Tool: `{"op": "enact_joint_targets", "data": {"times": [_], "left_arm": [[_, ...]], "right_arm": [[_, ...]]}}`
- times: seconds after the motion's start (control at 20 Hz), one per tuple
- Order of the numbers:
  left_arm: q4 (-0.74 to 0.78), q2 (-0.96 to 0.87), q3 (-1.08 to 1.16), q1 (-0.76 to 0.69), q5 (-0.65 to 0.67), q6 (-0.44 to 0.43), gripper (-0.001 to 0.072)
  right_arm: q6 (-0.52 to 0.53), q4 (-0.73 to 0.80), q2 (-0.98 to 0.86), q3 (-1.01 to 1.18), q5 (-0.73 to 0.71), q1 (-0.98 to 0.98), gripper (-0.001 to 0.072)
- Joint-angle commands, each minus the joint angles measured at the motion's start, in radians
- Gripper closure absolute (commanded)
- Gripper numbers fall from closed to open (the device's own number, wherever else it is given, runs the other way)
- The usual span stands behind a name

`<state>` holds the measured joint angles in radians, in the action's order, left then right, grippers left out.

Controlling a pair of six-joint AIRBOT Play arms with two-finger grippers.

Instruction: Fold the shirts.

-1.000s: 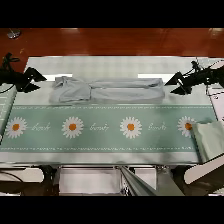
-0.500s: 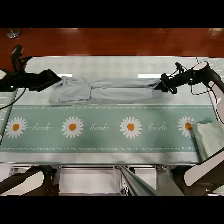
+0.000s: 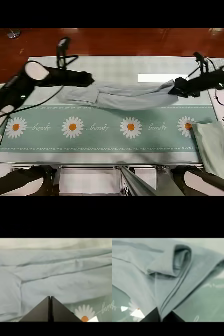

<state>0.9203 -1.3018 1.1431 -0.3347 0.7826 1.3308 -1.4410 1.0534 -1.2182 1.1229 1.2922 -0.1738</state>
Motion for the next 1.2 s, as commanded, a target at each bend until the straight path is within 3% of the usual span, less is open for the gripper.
{"op": "enact_joint_targets", "data": {"times": [0.0,0.25,0.5,0.7,0.9,1.05,1.15], "left_arm": [[0.108,-0.135,0.098,-0.204,-0.066,0.119,0.069],[0.092,-0.384,0.277,-0.395,-0.03,0.237,0.0689],[-0.113,-0.511,0.306,-0.549,-0.011,0.222,0.0688],[-0.205,-0.528,0.315,-0.614,0.055,0.154,0.0688],[-0.204,-0.496,0.446,-0.44,0.183,0.132,0.0688],[-0.203,-0.388,0.513,-0.183,0.229,0.133,0.0689],[-0.181,-0.291,0.512,0.007,0.296,0.139,0.0689]], "right_arm": [[-0.061,0.026,0.367,-0.225,0.0,0.001,0.0687],[-0.174,0.026,0.645,-0.268,0.063,0.001,0.0686],[-0.198,0.007,0.679,-0.268,0.067,0.001,0.0686],[-0.197,-0.036,0.679,-0.268,0.003,0.001,0.0686],[-0.189,-0.063,0.677,-0.268,-0.01,0.008,0.0686],[-0.189,-0.09,0.602,-0.262,-0.057,0.1,0.0686],[-0.189,-0.126,0.498,-0.253,-0.162,0.214,0.0686]]}}
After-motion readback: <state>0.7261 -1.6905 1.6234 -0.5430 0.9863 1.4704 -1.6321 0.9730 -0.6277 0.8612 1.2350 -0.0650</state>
